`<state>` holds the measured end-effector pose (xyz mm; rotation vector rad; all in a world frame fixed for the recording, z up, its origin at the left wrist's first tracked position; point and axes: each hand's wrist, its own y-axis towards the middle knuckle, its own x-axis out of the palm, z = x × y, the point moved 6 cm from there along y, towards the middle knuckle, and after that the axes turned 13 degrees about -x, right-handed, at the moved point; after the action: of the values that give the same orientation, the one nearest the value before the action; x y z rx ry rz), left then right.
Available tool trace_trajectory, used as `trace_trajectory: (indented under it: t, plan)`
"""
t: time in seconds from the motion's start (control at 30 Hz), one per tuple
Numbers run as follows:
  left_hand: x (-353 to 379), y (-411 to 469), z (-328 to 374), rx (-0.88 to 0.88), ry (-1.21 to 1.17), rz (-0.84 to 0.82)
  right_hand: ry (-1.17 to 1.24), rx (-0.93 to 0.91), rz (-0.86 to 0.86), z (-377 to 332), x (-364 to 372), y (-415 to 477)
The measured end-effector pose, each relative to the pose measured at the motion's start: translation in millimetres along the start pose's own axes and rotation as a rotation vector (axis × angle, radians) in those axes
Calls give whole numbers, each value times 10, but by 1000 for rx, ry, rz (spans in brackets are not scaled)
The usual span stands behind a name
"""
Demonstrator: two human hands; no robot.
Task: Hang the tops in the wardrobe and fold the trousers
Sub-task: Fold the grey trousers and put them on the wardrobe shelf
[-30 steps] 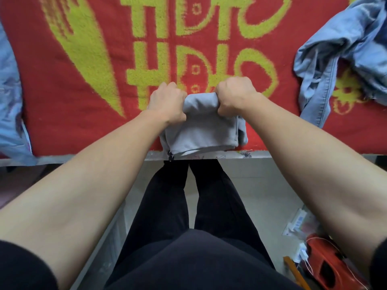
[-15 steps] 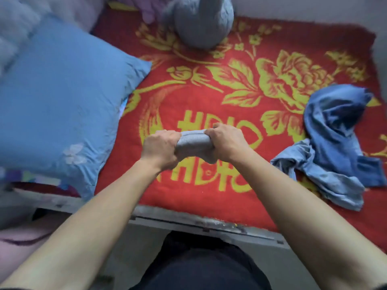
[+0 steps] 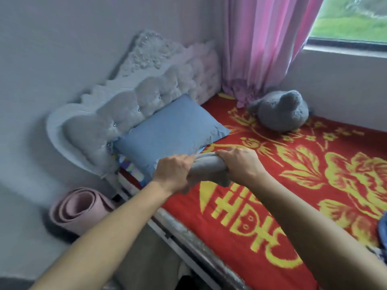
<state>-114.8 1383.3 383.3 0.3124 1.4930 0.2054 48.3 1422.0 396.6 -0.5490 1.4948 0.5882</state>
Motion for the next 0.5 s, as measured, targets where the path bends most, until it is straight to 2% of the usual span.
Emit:
trace_trajectory:
  t: [0.13, 0.2, 0.37, 0.5]
  plan:
    - [-136, -806, -442, -231, 158, -223, 72, -191, -39, -787, 229, -34]
    - [-323, -1236, -695, -327, 211, -269, 72, -302, -39, -1255, 210, -1]
    - [-1200, -2343, -1311, -554, 362, -185, 25, -594, 28, -2630, -197, -4]
    - [-2026, -3124, -1745, -701, 437, -98, 2, -741, 110, -3731, -689, -78]
